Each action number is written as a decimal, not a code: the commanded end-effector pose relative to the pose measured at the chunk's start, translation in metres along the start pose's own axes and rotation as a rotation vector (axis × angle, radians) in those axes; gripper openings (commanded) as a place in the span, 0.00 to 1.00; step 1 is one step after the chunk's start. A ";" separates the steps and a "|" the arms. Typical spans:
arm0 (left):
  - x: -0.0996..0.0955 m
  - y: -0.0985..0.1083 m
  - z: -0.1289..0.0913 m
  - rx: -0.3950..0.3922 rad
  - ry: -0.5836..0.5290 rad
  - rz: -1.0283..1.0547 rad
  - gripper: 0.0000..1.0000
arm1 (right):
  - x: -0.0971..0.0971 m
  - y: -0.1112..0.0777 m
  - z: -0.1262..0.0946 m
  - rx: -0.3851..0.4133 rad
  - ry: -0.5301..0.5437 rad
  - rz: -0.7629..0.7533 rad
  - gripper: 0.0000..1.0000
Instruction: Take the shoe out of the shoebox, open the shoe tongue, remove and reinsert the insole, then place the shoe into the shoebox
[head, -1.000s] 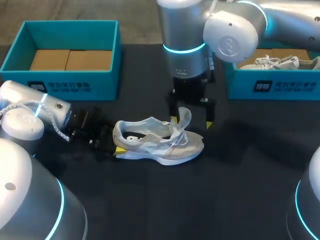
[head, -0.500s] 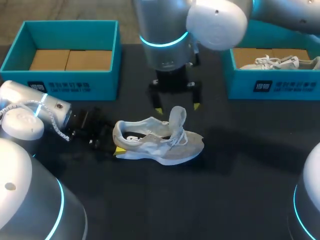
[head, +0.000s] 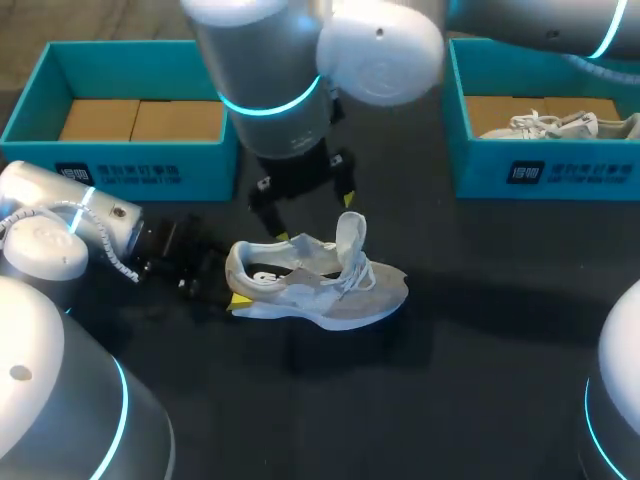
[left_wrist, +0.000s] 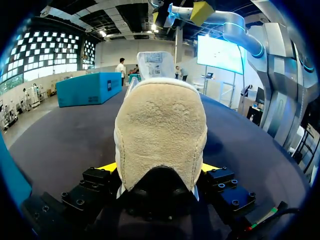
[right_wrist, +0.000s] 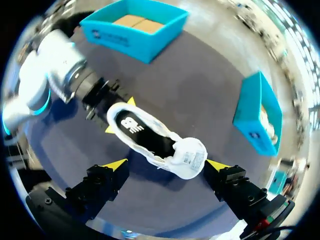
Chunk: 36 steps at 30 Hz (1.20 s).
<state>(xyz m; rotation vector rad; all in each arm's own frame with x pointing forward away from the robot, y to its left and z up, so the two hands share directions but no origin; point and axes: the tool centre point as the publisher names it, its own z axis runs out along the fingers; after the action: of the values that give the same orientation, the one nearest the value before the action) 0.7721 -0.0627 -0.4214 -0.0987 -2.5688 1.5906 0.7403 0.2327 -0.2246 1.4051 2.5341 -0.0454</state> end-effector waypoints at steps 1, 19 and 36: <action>-0.001 0.001 0.001 0.000 0.000 0.000 0.00 | 0.001 -0.001 0.000 -0.096 0.030 -0.539 1.00; -0.001 0.001 0.001 0.000 0.000 0.000 0.00 | 0.003 -0.003 0.001 -0.093 0.028 -0.545 1.00; -0.001 0.001 0.001 0.000 0.000 0.000 0.00 | 0.036 0.013 0.035 -0.087 0.068 -0.623 0.00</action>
<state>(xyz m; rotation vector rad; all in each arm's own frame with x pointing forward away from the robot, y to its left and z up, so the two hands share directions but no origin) 0.7721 -0.0626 -0.4215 -0.0985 -2.5688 1.5906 0.7341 0.2538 -0.2536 0.5539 2.8712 0.0216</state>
